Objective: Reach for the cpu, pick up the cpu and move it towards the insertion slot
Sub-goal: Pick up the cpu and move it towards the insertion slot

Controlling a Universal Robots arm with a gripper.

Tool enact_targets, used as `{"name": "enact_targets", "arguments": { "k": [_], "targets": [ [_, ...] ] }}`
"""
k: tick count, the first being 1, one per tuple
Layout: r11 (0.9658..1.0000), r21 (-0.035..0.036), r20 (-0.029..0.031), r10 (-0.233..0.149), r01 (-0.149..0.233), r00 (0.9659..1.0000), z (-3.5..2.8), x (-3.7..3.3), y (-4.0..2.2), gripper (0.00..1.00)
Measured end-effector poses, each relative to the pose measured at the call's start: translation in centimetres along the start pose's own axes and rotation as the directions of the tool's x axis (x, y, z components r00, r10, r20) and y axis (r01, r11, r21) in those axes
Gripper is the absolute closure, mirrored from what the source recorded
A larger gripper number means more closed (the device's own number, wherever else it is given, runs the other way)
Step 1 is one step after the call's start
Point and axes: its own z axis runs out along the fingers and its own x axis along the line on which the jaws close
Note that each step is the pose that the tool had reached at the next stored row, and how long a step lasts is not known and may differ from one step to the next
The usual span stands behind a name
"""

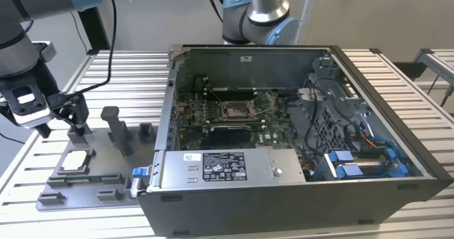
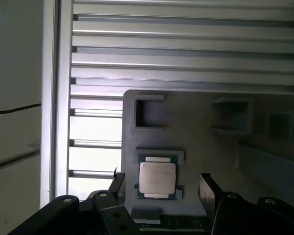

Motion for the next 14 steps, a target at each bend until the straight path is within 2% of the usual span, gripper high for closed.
{"name": "enact_targets", "arguments": {
  "k": [4,8,14],
  "targets": [
    [1.0,-0.0002,-0.0003,0.0,0.0,1.0,0.63,0.0,-0.37,0.0],
    [1.0,-0.0001,-0.0034,0.0,0.0,1.0,1.3,0.01,-0.54,0.0],
    [1.0,-0.0001,-0.0048,0.0,0.0,1.0,2.39,0.01,-0.76,0.0]
  ]
}}
